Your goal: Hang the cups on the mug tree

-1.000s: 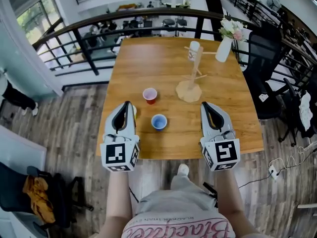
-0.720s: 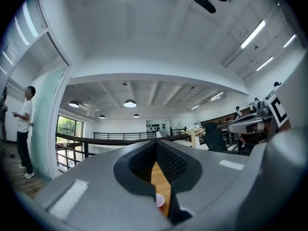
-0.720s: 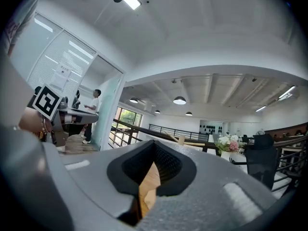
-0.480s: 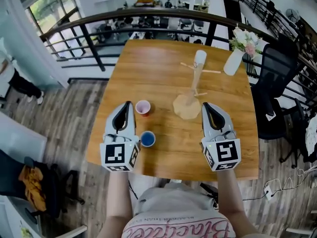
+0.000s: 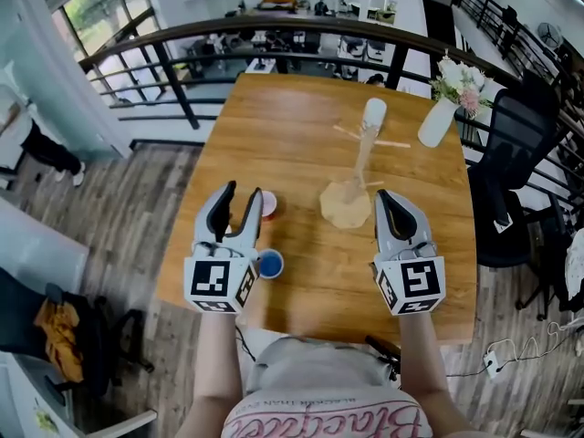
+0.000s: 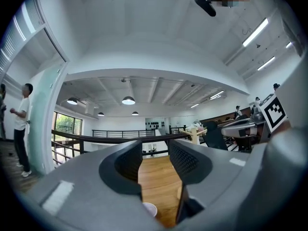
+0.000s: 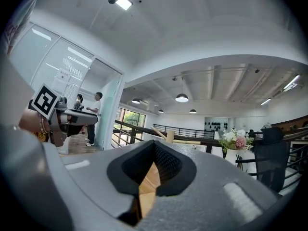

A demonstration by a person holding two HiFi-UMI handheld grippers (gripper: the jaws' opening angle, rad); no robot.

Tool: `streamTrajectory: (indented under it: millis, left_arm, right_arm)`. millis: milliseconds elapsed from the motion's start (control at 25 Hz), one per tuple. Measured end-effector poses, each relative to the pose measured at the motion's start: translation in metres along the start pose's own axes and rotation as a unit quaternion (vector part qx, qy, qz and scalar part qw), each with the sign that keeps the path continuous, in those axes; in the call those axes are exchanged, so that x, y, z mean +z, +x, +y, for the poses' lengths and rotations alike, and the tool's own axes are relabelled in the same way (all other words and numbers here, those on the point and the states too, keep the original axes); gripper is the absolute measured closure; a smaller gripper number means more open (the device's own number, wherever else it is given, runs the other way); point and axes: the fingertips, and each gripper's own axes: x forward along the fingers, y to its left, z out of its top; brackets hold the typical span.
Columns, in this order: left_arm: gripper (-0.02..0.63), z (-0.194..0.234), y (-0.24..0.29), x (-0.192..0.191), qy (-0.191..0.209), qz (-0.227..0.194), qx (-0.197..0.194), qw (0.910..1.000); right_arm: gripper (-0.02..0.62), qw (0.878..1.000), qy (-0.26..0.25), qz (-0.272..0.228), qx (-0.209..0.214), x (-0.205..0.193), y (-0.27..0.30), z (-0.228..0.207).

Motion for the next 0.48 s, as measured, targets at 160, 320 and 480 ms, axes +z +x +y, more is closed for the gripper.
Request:
streamTrajectory:
  millis: [160, 320, 480]
  left_arm:
    - [0.351, 0.001, 0.003, 0.001, 0.000, 0.004, -0.021, 0.9998]
    - [0.263, 0.004, 0.004, -0.003, -0.010, 0.014, -0.032, 0.9993]
    - [0.273, 0.006, 0.001, -0.015, -0.009, 0.023, -0.035, 0.9991]
  right_arm:
    - [0.594, 1.000, 0.004, 0.000, -0.004, 0.002, 0.005, 0.006]
    - [0.594, 1.000, 0.008, 0.008, -0.005, -0.001, 0.006, 0.011]
    - [0.594, 1.000, 0.009, 0.018, -0.011, -0.008, 0.004, 0.017]
